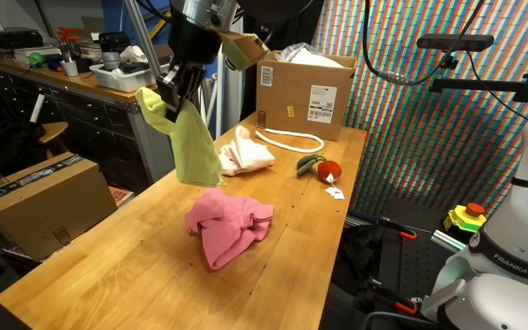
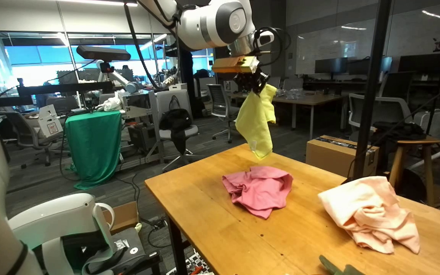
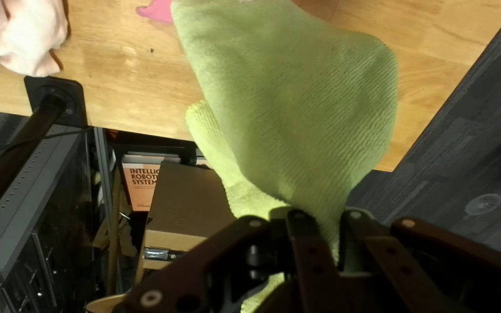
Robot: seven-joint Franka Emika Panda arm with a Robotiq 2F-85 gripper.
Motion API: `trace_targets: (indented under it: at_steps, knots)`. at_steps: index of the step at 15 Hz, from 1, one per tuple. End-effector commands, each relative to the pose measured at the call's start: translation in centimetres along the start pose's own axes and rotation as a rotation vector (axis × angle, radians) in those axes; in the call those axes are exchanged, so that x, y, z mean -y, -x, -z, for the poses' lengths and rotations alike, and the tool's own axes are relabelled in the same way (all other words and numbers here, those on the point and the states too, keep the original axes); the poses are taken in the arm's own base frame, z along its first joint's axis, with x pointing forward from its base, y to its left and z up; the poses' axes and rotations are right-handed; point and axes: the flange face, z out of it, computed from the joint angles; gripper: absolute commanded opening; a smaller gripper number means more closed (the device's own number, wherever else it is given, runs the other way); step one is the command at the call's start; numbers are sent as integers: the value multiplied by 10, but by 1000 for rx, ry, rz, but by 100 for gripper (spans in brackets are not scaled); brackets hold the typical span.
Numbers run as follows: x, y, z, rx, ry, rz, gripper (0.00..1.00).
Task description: Separate the objects on the heap
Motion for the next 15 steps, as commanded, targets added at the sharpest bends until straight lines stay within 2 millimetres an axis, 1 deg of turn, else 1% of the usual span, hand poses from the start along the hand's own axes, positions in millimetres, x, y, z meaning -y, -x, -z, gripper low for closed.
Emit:
trace_targets:
  at_steps: [1, 4, 7, 10, 12, 15]
  knots:
    - [18, -9, -14, 34, 24, -8, 3]
    - [36, -11, -34, 73, 44, 16, 3]
    - [60, -14, -54, 107, 40, 42, 3]
    - [84, -20, -74, 127, -17, 46, 3]
    - [105, -20, -81, 135, -49, 41, 3]
    - [121, -23, -99, 154, -86, 24, 3]
